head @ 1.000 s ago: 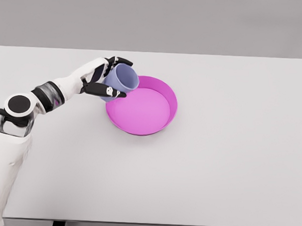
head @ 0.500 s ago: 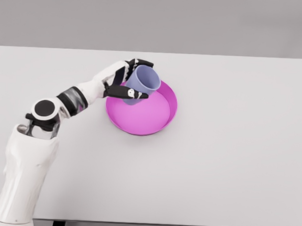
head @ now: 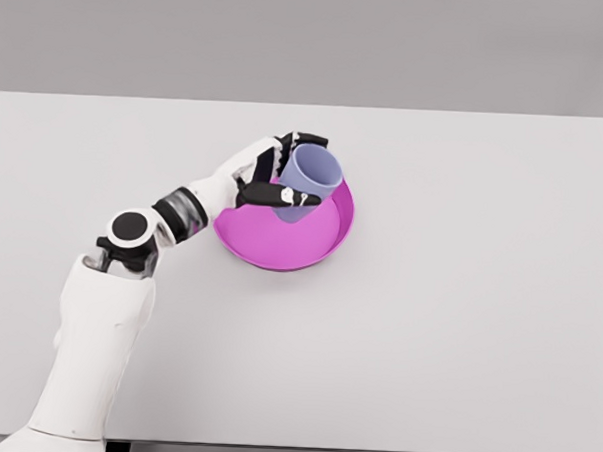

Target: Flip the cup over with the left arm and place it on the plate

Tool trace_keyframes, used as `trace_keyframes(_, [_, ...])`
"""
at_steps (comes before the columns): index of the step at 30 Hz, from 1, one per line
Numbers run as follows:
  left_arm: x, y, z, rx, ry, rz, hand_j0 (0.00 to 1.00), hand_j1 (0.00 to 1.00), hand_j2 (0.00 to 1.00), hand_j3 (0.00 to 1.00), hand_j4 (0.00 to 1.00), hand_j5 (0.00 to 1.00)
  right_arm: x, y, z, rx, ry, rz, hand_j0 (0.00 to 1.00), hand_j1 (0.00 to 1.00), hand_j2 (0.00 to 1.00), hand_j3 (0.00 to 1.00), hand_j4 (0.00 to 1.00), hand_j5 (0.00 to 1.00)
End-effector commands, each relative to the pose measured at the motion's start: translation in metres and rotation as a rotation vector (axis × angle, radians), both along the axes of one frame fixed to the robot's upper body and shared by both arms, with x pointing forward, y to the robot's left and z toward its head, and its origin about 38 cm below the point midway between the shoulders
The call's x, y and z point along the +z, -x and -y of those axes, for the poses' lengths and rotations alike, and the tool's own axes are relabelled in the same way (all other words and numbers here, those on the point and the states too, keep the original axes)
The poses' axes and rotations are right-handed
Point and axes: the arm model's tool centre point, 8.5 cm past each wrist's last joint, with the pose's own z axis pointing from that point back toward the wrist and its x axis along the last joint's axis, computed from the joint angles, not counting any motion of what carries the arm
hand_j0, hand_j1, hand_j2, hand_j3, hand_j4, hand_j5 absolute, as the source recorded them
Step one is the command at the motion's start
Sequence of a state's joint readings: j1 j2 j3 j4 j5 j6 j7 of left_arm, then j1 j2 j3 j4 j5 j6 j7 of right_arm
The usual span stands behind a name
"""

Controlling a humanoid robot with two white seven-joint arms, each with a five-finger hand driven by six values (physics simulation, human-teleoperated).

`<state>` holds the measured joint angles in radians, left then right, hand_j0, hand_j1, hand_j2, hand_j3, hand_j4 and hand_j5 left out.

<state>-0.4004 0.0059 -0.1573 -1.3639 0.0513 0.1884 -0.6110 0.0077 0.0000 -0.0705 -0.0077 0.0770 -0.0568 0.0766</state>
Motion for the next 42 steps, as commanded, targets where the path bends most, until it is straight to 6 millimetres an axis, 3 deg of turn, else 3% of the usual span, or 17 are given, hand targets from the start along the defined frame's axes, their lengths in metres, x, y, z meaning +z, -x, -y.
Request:
trace_keyframes(1, [-0.007, -0.002, 0.001, 0.0, 0.011, -0.008, 0.73, 0.73, 0.73, 0.73, 0.73, 0.73, 0.0, 0.0, 0.0, 0.001, 0.0, 0.0, 1.0, 1.0, 1.0, 1.0, 1.0, 1.0])
trace_keyframes(5, [-0.018, -0.003, 0.0, 0.006, 0.006, -0.05, 0.73, 0.73, 0.73, 0.73, 0.73, 0.73, 0.0, 0.0, 0.0, 0.0, 0.0, 0.002, 1.0, 1.0, 1.0, 1.0, 1.0, 1.0])
trace_keyframes(32, [-0.008, -0.007, -0.001, -0.003, 0.033, 0.09, 0.73, 0.73, 0.73, 0.73, 0.73, 0.73, 0.0, 0.0, 0.0, 0.0, 0.0, 0.0, 1.0, 1.0, 1.0, 1.0, 1.0, 1.0])
trace_keyframes(33, [-0.008, -0.007, -0.001, -0.003, 0.031, 0.091, 0.75, 0.75, 0.75, 0.75, 0.75, 0.75, 0.0, 0.0, 0.0, 0.0, 0.0, 0.002, 1.0, 1.0, 1.0, 1.0, 1.0, 1.0])
trace_keyframes(37, [-0.009, -0.007, -0.002, -0.002, 0.03, 0.083, 0.96, 0.96, 0.96, 0.96, 0.96, 0.96, 0.0, 0.0, 0.0, 0.0, 0.0, 0.002, 1.0, 1.0, 1.0, 1.0, 1.0, 1.0])
trace_keyframes(42, [-0.011, -0.008, -0.002, -0.001, 0.027, 0.074, 1.0, 1.0, 1.0, 1.0, 1.0, 1.0, 0.0, 0.0, 0.0, 0.0, 0.0, 0.0, 1.0, 1.0, 1.0, 1.0, 1.0, 1.0])
